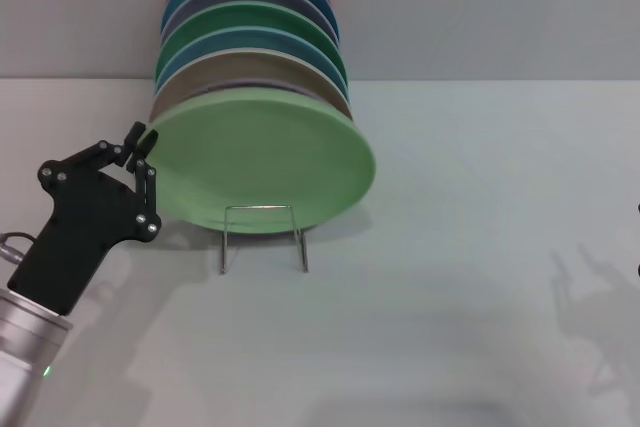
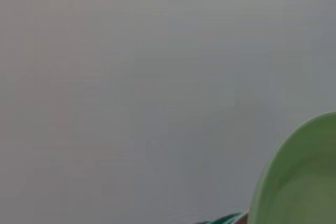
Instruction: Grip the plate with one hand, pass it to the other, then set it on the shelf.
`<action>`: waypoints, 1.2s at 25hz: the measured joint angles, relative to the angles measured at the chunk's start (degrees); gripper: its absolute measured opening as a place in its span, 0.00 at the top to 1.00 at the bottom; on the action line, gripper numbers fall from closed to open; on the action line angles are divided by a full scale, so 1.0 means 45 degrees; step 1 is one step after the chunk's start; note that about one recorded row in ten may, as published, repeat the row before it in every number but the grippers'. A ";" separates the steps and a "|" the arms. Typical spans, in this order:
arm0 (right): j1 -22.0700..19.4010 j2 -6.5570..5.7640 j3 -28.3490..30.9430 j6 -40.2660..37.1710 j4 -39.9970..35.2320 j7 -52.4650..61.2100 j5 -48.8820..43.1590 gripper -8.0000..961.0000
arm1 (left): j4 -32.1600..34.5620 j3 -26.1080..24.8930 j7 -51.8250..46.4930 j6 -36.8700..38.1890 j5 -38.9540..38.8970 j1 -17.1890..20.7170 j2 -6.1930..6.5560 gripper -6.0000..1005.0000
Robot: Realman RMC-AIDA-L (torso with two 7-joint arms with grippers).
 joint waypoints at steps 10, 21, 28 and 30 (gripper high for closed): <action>0.0040 -0.0001 -0.0011 0.0140 -0.0106 -0.0002 -0.0001 0.71 | 0.0050 0.0213 0.0206 -0.0665 0.0022 -0.0105 0.0013 0.84; 0.0100 0.0000 -0.0093 0.0274 -0.0188 -0.0002 -0.0002 0.71 | 0.0150 0.0342 0.0622 -0.1326 -0.0069 -0.0202 -0.0016 0.82; 0.0130 0.0000 -0.0117 0.0331 -0.0186 -0.0004 -0.0009 0.71 | 0.0078 0.0349 0.0489 -0.1693 -0.0063 -0.0205 0.0025 0.81; 0.0141 -0.0001 -0.0120 0.0368 -0.0183 -0.0021 -0.0023 0.71 | 0.0078 0.0373 0.0470 -0.1738 -0.0029 -0.0216 0.0028 0.80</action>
